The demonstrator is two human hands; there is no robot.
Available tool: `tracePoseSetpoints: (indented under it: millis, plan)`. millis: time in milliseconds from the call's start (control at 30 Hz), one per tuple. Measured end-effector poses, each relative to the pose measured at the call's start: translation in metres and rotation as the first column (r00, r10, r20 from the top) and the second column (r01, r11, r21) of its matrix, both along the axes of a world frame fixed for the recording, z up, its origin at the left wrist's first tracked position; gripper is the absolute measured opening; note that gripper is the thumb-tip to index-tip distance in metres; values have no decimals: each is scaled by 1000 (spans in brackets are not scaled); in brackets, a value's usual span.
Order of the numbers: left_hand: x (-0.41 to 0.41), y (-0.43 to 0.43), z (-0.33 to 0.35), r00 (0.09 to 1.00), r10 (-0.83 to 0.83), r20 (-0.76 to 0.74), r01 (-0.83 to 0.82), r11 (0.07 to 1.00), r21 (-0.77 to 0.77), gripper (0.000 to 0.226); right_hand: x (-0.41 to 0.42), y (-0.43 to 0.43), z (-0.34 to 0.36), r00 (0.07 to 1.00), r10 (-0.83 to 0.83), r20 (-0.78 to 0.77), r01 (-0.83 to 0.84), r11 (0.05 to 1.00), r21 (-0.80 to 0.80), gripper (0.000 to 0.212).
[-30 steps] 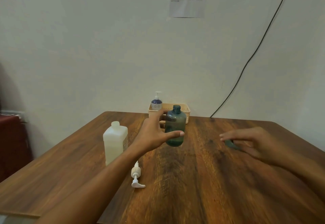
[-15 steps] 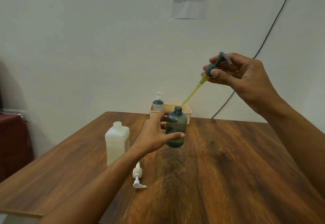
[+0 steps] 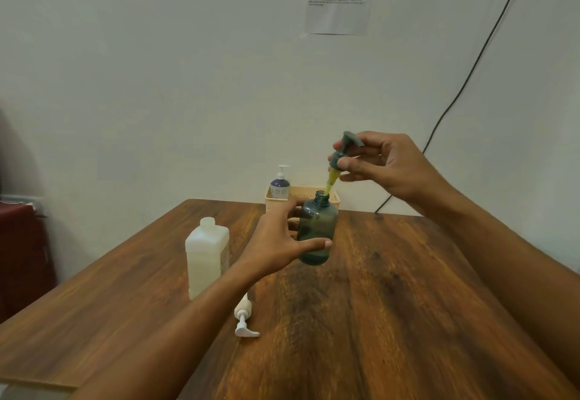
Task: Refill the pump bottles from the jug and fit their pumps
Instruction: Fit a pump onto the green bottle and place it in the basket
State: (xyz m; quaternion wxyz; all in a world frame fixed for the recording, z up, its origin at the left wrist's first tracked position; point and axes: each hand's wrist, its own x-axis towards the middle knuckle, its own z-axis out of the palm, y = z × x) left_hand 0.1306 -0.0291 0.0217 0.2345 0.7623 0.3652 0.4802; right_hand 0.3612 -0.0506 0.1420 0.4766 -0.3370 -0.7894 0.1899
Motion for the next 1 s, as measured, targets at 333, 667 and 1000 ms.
tracePoseSetpoints:
  millis: [333, 667, 1000]
  plan:
    - [0, -3, 2, 1000, 22, 9, -22, 1000, 7, 78, -17, 12, -22, 990, 38, 132, -26, 995, -92, 34]
    - [-1, -6, 5, 999, 36, 2, -36, 999, 20, 78, -15, 18, -29, 994, 67, 87, -56, 990, -126, 31]
    - [0, -5, 6, 999, 38, -10, -38, 998, 58, 79, -19, 18, -34, 993, -103, 48, 104, 995, -11, 32]
